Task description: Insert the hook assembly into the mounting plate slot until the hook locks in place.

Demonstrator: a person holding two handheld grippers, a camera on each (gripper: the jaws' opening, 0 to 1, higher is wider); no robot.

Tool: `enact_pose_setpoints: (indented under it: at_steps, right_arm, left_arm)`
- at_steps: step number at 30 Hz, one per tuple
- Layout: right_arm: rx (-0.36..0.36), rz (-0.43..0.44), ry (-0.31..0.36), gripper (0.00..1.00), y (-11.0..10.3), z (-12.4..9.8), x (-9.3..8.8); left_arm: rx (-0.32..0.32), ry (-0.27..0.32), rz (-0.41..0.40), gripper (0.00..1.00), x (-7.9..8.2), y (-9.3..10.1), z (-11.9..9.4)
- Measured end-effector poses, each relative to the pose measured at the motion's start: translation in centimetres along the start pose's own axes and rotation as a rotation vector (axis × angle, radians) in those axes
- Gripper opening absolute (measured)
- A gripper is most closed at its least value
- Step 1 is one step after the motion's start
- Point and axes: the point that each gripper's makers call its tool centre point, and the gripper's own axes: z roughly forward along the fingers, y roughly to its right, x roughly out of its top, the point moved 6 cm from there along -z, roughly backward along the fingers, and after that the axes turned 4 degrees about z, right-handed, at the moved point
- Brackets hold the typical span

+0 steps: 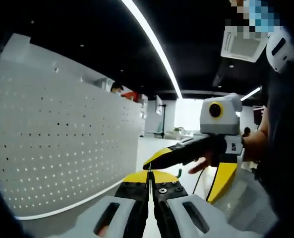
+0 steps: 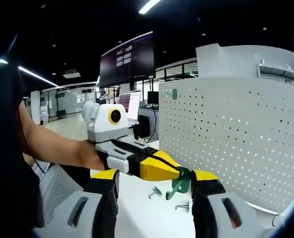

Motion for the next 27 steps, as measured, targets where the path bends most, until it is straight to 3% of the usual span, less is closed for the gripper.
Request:
enact_pose_setpoints:
  at_steps: [12,20,27]
  right_arm:
    - [0.030,-0.013,0.014,0.46,-0.1,-0.6,0.1]
    - [0.101,-0.052,0.023,0.36,-0.9,-0.9,0.2]
    - [0.185,-0.035,0.046,0.27,-1.6,-1.1,0.3]
  left_arm:
    - [-0.031,-0.018,0.001,0.01,-0.1,-1.1,-1.5]
    - [-0.090,-0.028,-0.007,0.01,0.0,-1.1,-2.8]
    - [-0.154,-0.025,-0.016,0.01,0.4,-0.6,-3.5]
